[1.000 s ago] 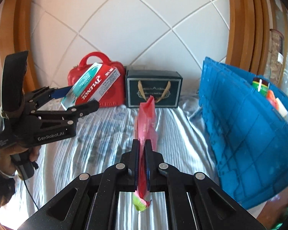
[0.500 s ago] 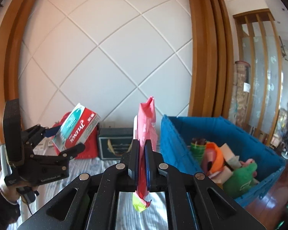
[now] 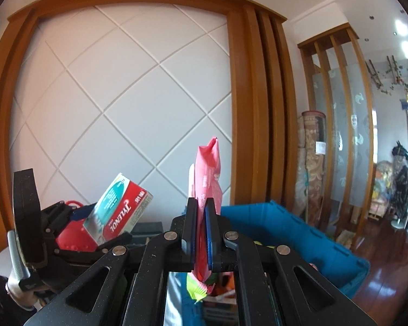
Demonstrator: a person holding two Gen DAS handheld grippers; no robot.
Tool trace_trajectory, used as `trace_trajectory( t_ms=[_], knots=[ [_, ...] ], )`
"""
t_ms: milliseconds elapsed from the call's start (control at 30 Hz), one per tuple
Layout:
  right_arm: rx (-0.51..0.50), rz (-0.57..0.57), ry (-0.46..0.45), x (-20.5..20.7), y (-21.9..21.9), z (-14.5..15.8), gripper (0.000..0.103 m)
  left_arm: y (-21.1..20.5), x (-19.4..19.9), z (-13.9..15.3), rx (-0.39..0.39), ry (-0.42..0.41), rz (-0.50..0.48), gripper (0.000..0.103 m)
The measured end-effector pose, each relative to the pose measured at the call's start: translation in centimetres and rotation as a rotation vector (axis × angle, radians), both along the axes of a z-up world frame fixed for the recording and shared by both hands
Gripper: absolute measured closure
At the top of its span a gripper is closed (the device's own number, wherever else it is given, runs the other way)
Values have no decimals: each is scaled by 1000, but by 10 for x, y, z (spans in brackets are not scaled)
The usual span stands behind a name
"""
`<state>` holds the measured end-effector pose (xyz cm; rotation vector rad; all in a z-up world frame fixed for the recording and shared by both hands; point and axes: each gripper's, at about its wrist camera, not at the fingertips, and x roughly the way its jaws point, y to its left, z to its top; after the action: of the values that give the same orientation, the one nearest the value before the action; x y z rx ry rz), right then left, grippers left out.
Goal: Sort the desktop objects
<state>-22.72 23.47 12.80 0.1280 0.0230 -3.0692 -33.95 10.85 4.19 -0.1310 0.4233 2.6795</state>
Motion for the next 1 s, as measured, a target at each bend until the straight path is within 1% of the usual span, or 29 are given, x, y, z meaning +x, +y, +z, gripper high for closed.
trace_trajectory(
  t_ms=[167, 267, 333, 433, 533, 600, 667, 700, 733, 767, 800, 833, 867, 900, 1000],
  knots=[
    [-13, 21, -10, -19, 77, 12, 97, 79, -18, 13, 2, -4, 12, 33],
    [3, 33, -16, -28, 112, 18, 97, 117, -25, 19, 1, 8, 14, 33],
    [-3, 44, -27, -40, 134, 20, 97, 138, -32, 23, -4, 1, 20, 33],
    [-41, 63, -56, -61, 164, 16, 97, 161, -42, 25, -16, -26, 26, 32],
    [-94, 72, -89, -85, 188, 8, 97, 177, -56, 25, -42, -43, 51, 32],
    [-97, 71, -113, -101, 196, 6, 96, 185, -69, 25, -69, -71, 73, 31],
    [-95, 57, -135, -116, 200, 4, 93, 191, -78, 26, -83, -83, 116, 30],
    [-93, 55, -149, -124, 201, 3, 92, 192, -83, 28, -86, -101, 125, 25],
    [-103, 51, -152, -130, 204, 3, 90, 191, -81, 26, -86, -113, 127, 19],
    [-117, 51, -157, -133, 208, 4, 81, 191, -80, 27, -79, -108, 128, 18],
    [-134, 57, -162, -135, 211, 4, 68, 190, -79, 28, -69, -99, 137, 11],
    [-148, 61, -157, -135, 213, 4, 60, 190, -78, 29, -57, -92, 145, 2],
    [-156, 63, -143, -133, 216, 5, 47, 192, -78, 31, -44, -88, 153, 0],
    [-155, 62, -124, -129, 217, 6, 43, 189, -77, 32, -29, -87, 165, 0],
    [-152, 74, -102, -121, 220, 9, 42, 188, -81, 34, 10, -106, 170, 0]
  ],
)
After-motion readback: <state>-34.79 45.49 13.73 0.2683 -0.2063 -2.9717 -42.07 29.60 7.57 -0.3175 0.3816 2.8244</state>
